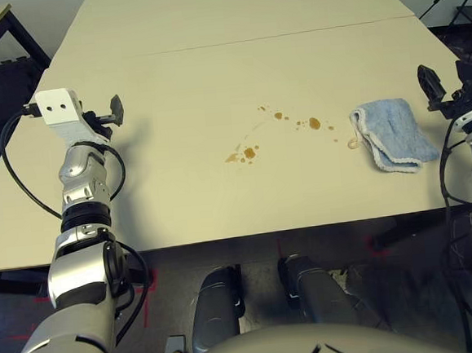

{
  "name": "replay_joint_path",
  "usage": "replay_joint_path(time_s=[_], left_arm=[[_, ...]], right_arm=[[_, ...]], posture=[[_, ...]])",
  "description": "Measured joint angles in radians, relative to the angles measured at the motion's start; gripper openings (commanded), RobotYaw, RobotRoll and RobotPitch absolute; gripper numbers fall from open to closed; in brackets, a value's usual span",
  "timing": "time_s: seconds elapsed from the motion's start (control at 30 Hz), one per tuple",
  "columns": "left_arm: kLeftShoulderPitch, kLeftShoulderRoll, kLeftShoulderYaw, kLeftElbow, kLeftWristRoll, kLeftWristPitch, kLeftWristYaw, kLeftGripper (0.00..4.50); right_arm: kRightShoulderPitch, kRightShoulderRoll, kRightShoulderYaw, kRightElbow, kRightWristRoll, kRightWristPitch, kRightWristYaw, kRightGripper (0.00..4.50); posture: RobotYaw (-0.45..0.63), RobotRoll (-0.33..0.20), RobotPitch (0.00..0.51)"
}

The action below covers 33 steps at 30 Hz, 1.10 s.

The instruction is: Wipe the water off the table with a rag.

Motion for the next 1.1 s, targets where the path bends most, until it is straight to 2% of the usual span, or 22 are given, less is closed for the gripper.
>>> replay_joint_path(time_s=[0.43, 0.6, 0.87, 1.1], left_arm=[[0.001, -0.001, -0.001, -0.005, -0.006, 0.014, -0.042, 4.5], [0.013, -0.004, -0.034, -0.099, -0.048, 0.097, -0.244, 4.5], [0.1, -0.001, -0.108, -0.333, -0.124, 0.256, -0.563, 4.5], [0.206, 0.077, -0.204, -0.535, -0.199, 0.448, -0.868, 4.5]], right_arm=[[-0.004, 0.001, 0.0, 0.002, 0.0, 0.0, 0.001, 4.49], [-0.004, -0.003, 0.0, 0.002, 0.0, 0.007, 0.004, 4.49], [-0.005, -0.008, 0.001, 0.001, -0.001, 0.028, 0.007, 4.49], [-0.007, -0.016, 0.002, -0.014, 0.001, 0.081, 0.032, 4.49]], posture=[[-0.25, 0.0, 0.159], [-0.25, 0.0, 0.161], [-0.26, 0.0, 0.152], [-0.29, 0.0, 0.133]])
